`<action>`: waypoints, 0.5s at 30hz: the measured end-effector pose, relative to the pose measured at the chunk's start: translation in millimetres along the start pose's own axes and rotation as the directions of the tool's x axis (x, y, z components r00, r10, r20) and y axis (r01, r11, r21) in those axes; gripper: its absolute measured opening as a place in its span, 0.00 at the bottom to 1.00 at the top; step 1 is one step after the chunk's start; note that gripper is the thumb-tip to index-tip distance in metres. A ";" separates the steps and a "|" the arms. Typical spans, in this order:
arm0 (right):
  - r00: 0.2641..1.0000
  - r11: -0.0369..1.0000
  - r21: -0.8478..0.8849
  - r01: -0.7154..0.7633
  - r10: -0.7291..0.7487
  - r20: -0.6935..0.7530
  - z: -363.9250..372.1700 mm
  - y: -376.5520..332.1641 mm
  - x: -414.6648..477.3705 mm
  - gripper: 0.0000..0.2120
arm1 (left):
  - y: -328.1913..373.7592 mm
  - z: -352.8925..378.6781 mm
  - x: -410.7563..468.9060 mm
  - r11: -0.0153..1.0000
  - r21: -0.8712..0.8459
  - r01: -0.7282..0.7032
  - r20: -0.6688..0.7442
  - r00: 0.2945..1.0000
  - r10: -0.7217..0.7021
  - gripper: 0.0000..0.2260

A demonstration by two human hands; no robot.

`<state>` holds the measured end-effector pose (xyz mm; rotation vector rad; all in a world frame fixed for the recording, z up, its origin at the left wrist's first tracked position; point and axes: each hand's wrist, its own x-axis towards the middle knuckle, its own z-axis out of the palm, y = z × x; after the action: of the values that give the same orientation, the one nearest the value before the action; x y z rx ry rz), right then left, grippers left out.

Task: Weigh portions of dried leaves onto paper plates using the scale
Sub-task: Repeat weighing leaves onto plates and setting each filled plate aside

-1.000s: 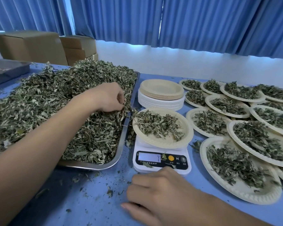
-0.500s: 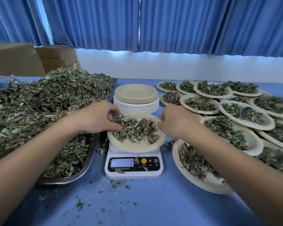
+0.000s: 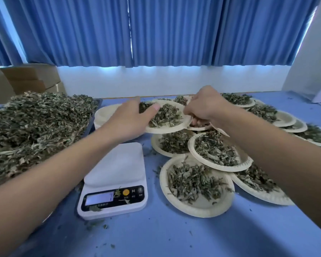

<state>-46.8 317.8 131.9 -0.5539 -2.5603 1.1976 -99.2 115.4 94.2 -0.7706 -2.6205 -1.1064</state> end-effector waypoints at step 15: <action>0.951 0.975 0.136 -0.175 0.203 -0.235 -152.4 112.4 86.5 0.11 | 121.5 126.7 131.7 0.917 -0.400 0.017 0.099 0.995 0.025 0.17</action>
<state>-39.4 525.4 146.3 -0.8803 -2.2558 1.2379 -142.9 327.9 127.7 -0.9294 -2.4962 -1.6758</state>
